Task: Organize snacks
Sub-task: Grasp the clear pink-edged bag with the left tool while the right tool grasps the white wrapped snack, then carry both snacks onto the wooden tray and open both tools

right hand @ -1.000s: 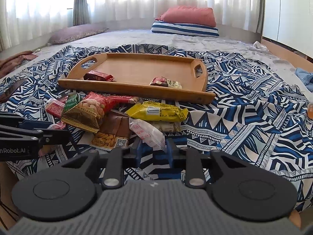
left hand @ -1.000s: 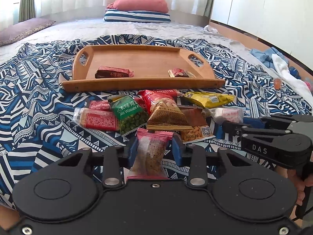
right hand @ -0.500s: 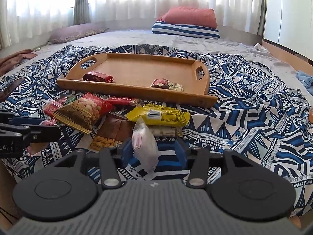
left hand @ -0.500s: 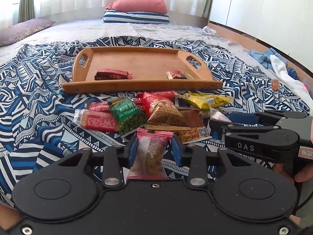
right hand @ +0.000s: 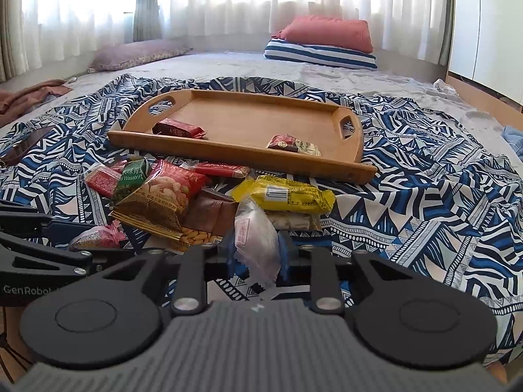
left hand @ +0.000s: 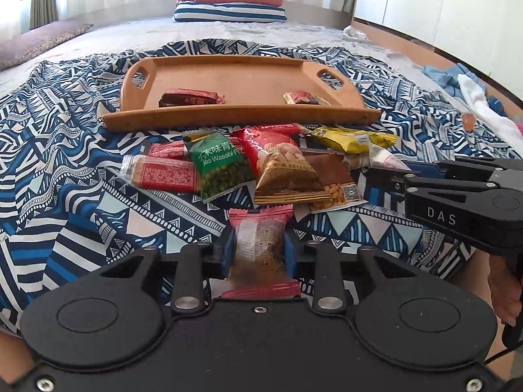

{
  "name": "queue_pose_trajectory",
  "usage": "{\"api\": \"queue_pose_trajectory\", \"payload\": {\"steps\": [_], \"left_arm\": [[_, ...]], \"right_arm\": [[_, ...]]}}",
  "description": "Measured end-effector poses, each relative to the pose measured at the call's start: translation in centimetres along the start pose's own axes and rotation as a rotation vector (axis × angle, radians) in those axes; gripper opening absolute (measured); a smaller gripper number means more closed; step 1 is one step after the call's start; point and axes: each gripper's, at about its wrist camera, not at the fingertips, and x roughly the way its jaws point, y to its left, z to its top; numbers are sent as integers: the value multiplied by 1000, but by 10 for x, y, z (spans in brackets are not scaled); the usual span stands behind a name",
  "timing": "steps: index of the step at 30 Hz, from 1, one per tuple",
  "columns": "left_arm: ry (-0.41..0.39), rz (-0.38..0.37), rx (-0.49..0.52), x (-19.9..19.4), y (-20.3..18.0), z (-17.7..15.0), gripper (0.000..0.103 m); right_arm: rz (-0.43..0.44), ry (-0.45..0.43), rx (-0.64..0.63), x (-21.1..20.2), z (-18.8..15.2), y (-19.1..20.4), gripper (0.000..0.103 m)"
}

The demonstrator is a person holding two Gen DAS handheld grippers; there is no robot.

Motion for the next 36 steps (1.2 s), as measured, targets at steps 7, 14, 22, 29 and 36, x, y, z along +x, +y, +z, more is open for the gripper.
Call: {"api": "queue_pose_trajectory", "payload": {"steps": [7, 14, 22, 29, 36], "left_arm": [[-24, -14, 2, -24, 2, 9, 27], [-79, -42, -26, -56, 13, 28, 27], [-150, 16, -76, -44, 40, 85, 27], [-175, 40, -138, -4, 66, 140, 27], [-146, 63, -166, 50, 89, 181, 27]], "right_arm": [[-23, -11, 50, -7, 10, -14, 30], [-47, -42, 78, -13, 28, -29, 30], [-64, -59, 118, 2, 56, -48, 30], [-47, -33, 168, 30, 87, -70, 30], [-1, 36, 238, 73, 115, -90, 30]]}}
